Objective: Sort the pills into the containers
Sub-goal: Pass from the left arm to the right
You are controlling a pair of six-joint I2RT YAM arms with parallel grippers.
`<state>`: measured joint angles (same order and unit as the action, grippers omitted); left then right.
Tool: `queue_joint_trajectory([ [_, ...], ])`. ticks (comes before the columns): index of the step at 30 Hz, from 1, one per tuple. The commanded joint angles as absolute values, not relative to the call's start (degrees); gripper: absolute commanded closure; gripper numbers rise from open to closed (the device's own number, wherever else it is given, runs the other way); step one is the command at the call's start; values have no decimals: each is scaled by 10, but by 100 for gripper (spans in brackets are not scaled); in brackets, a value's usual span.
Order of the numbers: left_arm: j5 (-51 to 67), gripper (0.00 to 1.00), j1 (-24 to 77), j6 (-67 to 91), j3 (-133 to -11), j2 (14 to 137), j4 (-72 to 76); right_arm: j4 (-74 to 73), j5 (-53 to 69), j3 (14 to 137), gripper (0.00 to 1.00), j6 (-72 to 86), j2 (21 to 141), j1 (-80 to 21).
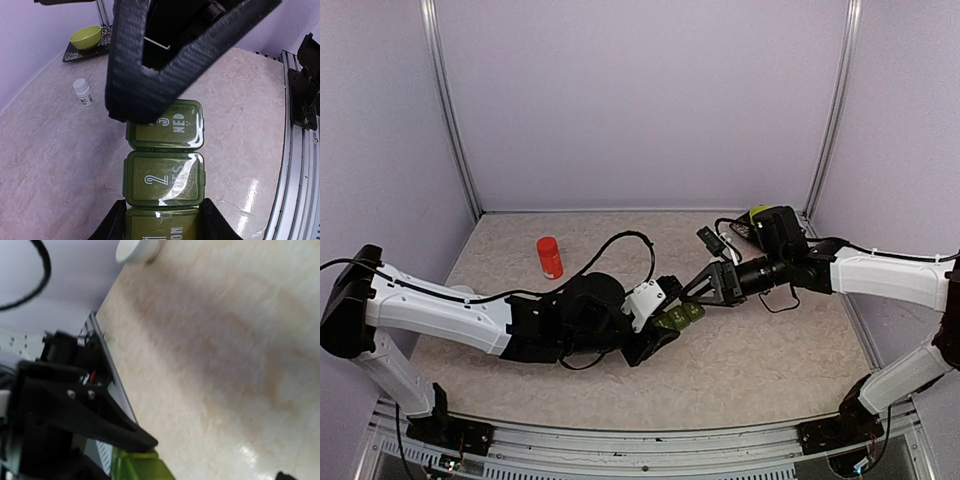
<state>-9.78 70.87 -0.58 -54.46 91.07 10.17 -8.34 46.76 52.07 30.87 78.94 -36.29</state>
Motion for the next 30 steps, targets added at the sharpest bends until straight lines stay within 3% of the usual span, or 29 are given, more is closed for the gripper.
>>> queue_joint_trajectory([
  [1, -112, 67, 717, -23, -542, 896, 118, -97, 489, 529, 2, 284, 810, -386],
  [7, -125, 67, 721, -24, -541, 896, 119, -107, 514, 526, 11, 280, 829, -390],
  [12, -130, 67, 723, -28, -540, 894, 119, -106, 540, 527, 29, 274, 839, -390],
  [17, -126, 67, 724, -34, -540, 893, 120, -99, 555, 524, 40, 275, 846, -390],
  [26, -120, 66, 724, -38, -540, 897, 123, -77, 584, 523, 50, 285, 853, -390],
  [30, -119, 65, 724, -39, -540, 898, 124, -62, 601, 521, 61, 296, 858, -390],
])
